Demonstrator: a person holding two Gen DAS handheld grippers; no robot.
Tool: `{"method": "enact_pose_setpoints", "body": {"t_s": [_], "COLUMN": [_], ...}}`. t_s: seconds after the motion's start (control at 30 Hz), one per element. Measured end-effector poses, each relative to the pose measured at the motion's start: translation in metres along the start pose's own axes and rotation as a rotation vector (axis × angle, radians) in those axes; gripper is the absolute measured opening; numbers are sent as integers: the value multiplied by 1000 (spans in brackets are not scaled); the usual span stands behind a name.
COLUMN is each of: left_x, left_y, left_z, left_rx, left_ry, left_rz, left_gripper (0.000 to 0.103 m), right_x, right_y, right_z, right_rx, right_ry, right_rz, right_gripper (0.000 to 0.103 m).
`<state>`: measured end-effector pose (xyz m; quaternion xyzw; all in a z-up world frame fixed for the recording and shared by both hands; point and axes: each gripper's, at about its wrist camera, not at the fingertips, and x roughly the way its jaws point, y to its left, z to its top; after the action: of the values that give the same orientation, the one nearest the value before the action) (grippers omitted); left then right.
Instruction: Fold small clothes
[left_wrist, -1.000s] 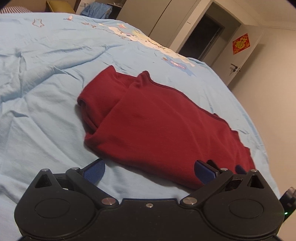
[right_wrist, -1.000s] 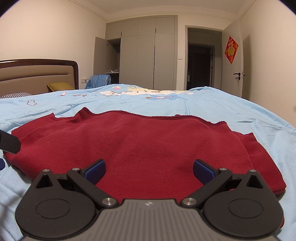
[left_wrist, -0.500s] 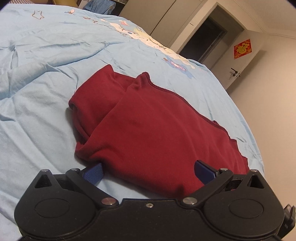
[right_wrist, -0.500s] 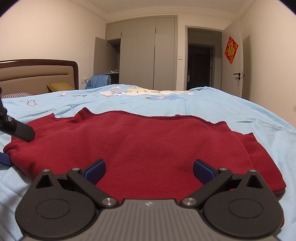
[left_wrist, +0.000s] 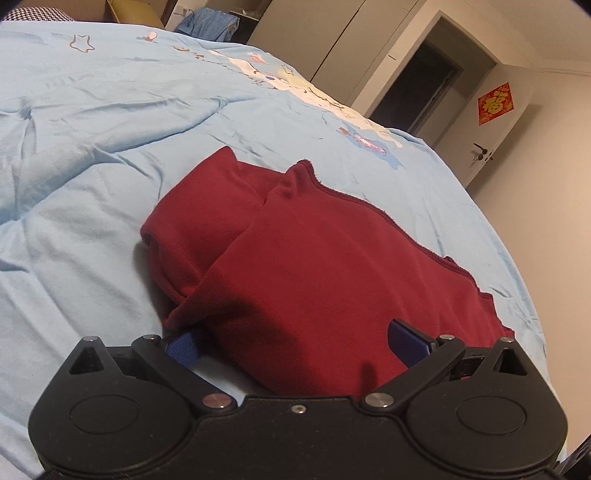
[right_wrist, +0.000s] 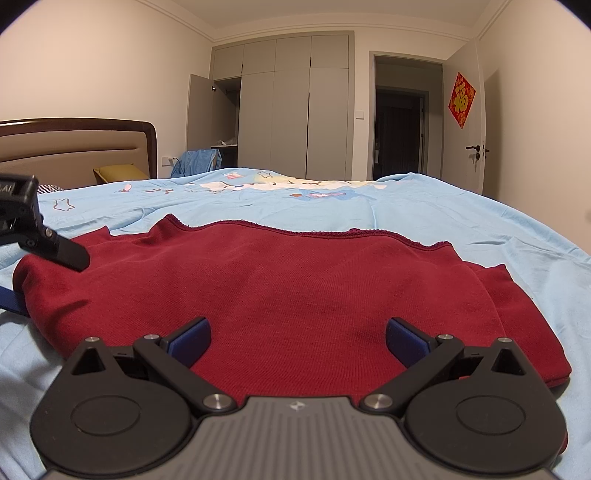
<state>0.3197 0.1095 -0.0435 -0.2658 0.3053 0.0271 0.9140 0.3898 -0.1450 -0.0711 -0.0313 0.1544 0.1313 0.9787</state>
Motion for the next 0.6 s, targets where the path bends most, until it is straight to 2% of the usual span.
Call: {"method": "enact_pose_setpoints", "body": {"t_s": [0.37, 0.6], "left_x": [5, 10], "left_y": [2, -2], "left_z": [3, 10], "left_rx": [-13, -18], "left_ry": [-4, 13], "left_rz": [9, 42], "left_gripper": [102, 100], "right_x": [0, 1], "right_y": [0, 0], "right_z": [0, 0], "right_rx": [0, 0], "right_ry": [0, -1], "right_rz": [0, 0], "right_gripper": [103, 103]}}
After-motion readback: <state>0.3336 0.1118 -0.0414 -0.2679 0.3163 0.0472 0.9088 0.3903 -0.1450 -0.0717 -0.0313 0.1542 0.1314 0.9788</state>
